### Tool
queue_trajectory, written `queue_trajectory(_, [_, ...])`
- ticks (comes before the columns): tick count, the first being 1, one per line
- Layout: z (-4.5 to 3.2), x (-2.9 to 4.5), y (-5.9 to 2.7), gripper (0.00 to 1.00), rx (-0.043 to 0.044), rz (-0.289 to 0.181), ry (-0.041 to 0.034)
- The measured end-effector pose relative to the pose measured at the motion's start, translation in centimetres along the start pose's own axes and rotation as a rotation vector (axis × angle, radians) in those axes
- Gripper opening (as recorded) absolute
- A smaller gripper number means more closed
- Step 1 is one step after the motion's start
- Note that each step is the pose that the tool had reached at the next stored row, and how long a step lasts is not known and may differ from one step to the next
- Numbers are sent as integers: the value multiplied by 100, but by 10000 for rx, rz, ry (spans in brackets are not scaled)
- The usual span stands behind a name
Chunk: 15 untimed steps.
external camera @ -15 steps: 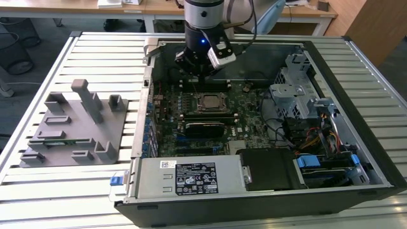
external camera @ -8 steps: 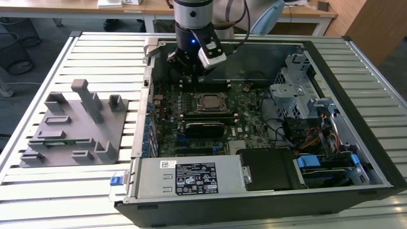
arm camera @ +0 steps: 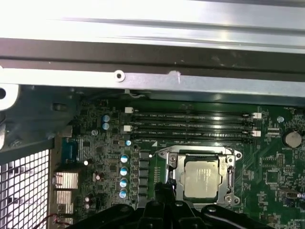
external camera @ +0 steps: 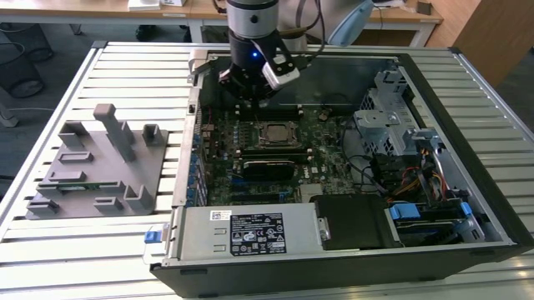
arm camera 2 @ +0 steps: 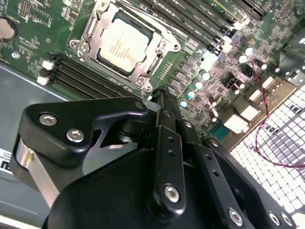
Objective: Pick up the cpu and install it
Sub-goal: 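Install the first cpu locking lever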
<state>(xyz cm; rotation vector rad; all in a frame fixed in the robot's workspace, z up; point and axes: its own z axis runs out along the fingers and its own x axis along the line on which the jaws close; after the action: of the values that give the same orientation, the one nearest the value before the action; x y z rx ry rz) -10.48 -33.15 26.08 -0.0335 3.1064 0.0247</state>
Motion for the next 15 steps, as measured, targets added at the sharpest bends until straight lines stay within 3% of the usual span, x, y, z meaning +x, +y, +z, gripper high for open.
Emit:
queue_trajectory(6, [-2, 35, 0, 11, 1, 0, -26])
queue_trajectory(15, [-7, 196, 4, 11, 1, -3, -39])
